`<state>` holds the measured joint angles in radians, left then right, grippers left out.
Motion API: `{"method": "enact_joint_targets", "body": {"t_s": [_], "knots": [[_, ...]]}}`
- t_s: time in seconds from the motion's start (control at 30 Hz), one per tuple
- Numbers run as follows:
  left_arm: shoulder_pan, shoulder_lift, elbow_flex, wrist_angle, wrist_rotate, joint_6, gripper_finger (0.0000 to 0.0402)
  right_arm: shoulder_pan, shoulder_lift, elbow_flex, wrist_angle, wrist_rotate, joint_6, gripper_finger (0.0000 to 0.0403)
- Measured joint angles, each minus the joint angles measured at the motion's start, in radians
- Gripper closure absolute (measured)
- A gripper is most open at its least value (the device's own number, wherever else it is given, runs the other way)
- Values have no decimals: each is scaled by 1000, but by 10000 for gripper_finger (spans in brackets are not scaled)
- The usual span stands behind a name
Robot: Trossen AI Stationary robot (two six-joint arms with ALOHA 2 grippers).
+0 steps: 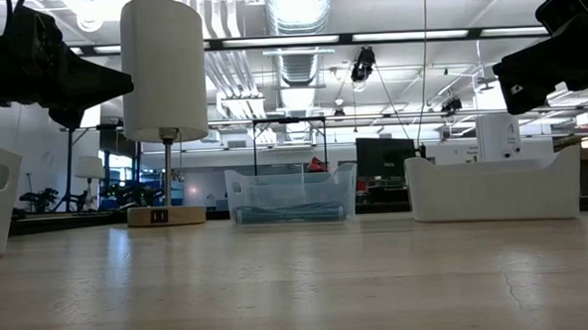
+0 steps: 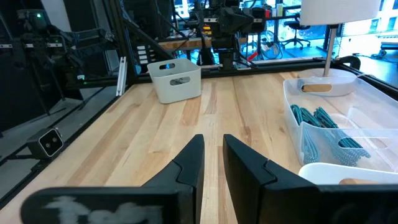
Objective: Pick & Place USB Port
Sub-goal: Return to Home Position
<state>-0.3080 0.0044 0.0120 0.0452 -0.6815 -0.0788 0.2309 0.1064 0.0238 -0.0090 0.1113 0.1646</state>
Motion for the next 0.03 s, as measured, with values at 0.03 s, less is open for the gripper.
{"method": "enact_joint_targets", "body": {"t_s": [0.03], "knots": [[0,0,0,0,0,0,307,0,0,0,0,0,0,346]]}}
